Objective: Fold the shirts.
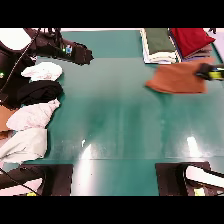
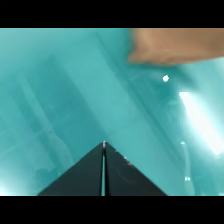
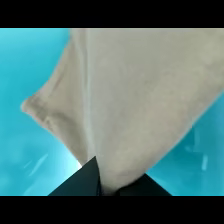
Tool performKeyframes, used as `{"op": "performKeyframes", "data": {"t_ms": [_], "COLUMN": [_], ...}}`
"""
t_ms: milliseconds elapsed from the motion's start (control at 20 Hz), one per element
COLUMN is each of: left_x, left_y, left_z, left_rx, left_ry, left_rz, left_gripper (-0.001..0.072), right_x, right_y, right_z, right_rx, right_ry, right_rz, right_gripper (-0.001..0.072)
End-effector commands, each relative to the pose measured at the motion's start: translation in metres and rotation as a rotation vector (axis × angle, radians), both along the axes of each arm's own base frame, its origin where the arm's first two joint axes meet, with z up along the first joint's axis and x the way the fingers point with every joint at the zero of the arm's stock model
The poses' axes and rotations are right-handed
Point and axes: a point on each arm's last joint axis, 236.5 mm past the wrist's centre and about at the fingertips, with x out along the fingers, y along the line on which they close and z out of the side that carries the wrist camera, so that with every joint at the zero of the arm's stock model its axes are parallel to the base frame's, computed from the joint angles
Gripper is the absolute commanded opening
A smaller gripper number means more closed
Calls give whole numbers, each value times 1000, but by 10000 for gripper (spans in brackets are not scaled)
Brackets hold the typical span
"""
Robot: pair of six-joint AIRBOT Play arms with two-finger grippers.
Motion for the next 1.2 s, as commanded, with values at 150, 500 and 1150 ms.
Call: {"op": "performKeyframes", "data": {"t_ms": [150, 500, 1150], "left_x": [2, 2, 3], "left_y": [-5, -4, -5], "left_z": [5, 5, 6], "left_rx": [-39, -35, -37], "left_ry": [5, 0, -6], "left_rz": [23, 22, 21], "left_gripper": [20, 21, 22], "right_x": [-113, -169, -129], "right_y": [-176, -164, -91], "right_z": [6, -58, 59], "right_rx": [-33, 20, -48], "right_ry": [38, 150, -116], "right_rz": [-489, -583, -409], "right_gripper": [17, 18, 597]}}
